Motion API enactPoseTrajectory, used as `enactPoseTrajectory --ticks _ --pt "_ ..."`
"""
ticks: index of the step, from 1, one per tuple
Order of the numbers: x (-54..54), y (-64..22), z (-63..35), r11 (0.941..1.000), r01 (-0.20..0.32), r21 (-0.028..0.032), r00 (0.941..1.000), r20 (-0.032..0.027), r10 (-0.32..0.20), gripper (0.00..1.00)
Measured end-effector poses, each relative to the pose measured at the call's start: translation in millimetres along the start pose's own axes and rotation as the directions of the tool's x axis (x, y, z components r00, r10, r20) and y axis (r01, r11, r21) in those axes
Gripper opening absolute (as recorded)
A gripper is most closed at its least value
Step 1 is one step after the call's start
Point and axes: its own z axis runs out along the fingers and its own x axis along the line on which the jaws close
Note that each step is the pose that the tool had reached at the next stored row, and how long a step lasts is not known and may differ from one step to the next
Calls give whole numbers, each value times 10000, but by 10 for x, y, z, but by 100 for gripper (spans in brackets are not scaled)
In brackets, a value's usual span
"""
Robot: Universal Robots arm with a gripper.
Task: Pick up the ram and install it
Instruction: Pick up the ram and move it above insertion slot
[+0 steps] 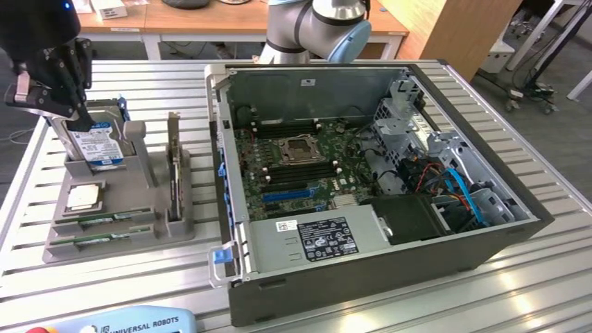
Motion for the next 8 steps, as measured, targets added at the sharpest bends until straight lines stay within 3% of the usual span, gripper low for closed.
enactPoseTrajectory --ticks 8 --pt "0 0 1 9993 364 -3 9993 -17 -364 10"
